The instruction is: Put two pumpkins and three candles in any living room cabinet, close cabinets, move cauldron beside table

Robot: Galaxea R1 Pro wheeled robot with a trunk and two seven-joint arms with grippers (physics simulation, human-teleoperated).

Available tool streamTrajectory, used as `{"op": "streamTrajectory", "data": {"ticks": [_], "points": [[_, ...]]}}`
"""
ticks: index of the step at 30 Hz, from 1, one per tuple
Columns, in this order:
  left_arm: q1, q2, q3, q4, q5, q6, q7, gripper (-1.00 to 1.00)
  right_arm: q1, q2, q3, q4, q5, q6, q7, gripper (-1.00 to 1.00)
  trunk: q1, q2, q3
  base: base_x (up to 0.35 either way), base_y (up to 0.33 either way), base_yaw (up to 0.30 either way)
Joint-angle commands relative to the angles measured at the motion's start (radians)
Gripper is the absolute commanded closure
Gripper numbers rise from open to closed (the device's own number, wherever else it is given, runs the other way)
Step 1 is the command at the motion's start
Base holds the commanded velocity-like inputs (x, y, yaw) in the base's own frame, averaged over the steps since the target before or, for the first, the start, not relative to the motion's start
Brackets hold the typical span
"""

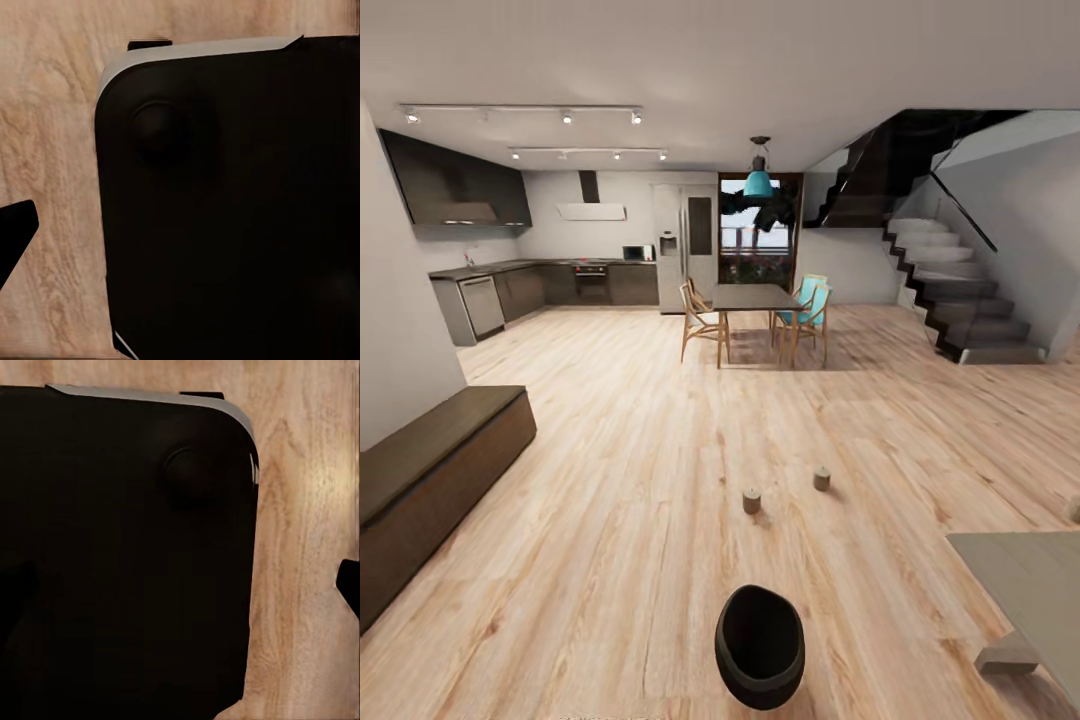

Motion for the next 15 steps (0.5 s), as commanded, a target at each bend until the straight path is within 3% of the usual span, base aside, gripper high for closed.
{"op": "streamTrajectory", "data": {"ticks": [1,5,15], "points": [[0.000,0.000,-0.001,0.000,-0.001,-0.003,-0.001,-1.00,0.000,0.000,0.000,0.001,0.001,-0.004,-0.001,-1.00,0.000,0.000,-0.001,0.000,-0.286,0.251],[0.000,0.000,-0.002,0.000,-0.001,-0.003,-0.001,-1.00,0.000,0.000,-0.003,0.001,-0.011,-0.003,-0.001,-1.00,0.000,0.000,-0.001,0.000,-0.274,0.112],[0.000,0.002,-0.002,-0.001,-0.001,-0.019,0.000,-1.00,0.000,0.000,-0.003,0.002,-0.012,-0.002,-0.001,-1.00,0.000,0.000,-0.001,0.000,-0.226,0.008]]}}
